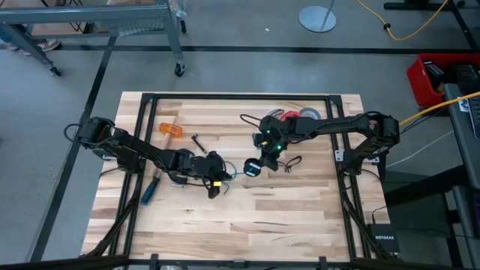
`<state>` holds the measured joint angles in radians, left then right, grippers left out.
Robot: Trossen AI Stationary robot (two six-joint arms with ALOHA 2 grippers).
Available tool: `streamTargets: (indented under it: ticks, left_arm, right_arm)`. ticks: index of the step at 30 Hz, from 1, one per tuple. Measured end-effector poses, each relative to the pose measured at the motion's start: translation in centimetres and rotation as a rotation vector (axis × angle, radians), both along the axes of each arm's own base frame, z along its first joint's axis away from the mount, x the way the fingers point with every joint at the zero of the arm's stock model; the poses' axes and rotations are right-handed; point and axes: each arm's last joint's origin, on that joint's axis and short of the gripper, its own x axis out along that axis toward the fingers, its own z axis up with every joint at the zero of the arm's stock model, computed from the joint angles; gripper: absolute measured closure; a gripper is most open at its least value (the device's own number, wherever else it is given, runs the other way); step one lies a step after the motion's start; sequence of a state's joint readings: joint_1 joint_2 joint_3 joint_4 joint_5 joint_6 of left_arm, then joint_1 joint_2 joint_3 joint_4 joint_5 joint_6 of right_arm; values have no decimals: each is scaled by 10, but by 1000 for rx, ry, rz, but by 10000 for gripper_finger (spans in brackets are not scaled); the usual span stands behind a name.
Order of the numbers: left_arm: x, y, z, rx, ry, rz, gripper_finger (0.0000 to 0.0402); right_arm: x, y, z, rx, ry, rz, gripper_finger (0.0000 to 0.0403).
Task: Coil cords
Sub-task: Coil the green wire to the spool
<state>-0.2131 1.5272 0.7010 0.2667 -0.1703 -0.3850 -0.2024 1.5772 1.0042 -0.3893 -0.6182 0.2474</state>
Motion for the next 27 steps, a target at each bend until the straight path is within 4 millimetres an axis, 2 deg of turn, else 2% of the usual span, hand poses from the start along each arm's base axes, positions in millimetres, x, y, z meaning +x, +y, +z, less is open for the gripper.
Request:
streamTargets:
  ticks: [6, 12, 27]
  left_arm:
    - [0, 0, 0, 11, -3, -3, 400]
    - [1, 5, 0, 41, -11, 77, 400]
    - [6, 29, 3, -3, -49, 186, 400]
  right_arm:
    - [0, -1, -1, -42, 2, -8, 400]
    - [0, 0, -2, -129, 11, -22, 400]
    - [1, 39, -7, -421, 72, -6, 400]
